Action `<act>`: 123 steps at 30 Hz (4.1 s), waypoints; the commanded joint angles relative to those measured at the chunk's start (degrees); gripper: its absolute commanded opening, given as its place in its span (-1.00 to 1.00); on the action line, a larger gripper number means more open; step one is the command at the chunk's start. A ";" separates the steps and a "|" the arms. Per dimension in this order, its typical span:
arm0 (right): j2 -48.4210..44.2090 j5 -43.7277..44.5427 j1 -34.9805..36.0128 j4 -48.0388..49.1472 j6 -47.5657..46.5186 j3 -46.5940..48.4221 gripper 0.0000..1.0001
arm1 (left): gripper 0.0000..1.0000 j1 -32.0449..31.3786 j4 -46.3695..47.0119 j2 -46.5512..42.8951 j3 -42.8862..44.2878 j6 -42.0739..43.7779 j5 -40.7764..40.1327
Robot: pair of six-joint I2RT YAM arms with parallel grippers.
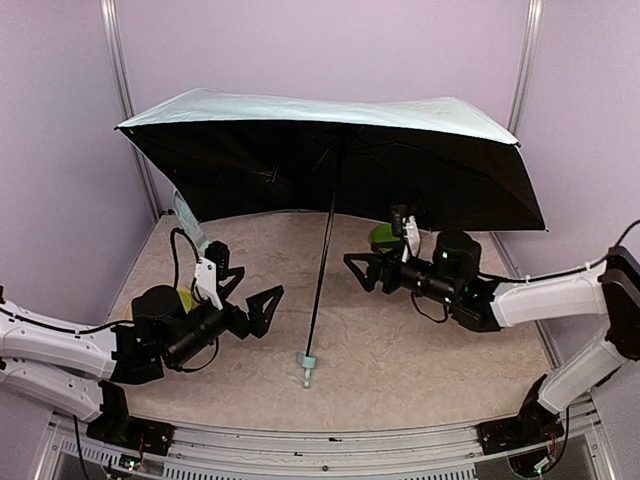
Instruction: Put away the umbrella
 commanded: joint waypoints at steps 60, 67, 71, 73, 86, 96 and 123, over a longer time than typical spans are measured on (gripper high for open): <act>10.37 29.68 17.03 -17.98 1.03 43.72 -1.00 | -0.90 6.77 -4.58 19.80 21.09 -4.90 20.61; 8.86 28.68 17.12 -16.49 0.54 42.33 -1.00 | -1.00 6.88 -3.35 19.49 20.82 -5.29 22.38; 6.37 23.78 16.76 -8.16 -5.39 37.27 -0.01 | -1.00 6.66 2.91 16.88 18.23 -7.03 29.73; 4.90 17.54 15.05 -6.28 -6.39 35.01 0.24 | -1.00 6.51 7.06 15.90 16.06 -8.06 32.35; 6.99 -11.91 2.59 15.97 9.83 31.47 0.67 | -1.00 5.95 17.50 16.49 12.56 -12.66 42.82; 13.61 -7.79 1.43 24.41 21.97 37.69 0.65 | -1.00 5.80 15.98 19.04 13.71 -15.51 43.48; 16.40 -0.33 1.74 25.05 28.95 38.39 -0.70 | -1.00 4.70 14.58 19.59 14.71 -13.52 42.39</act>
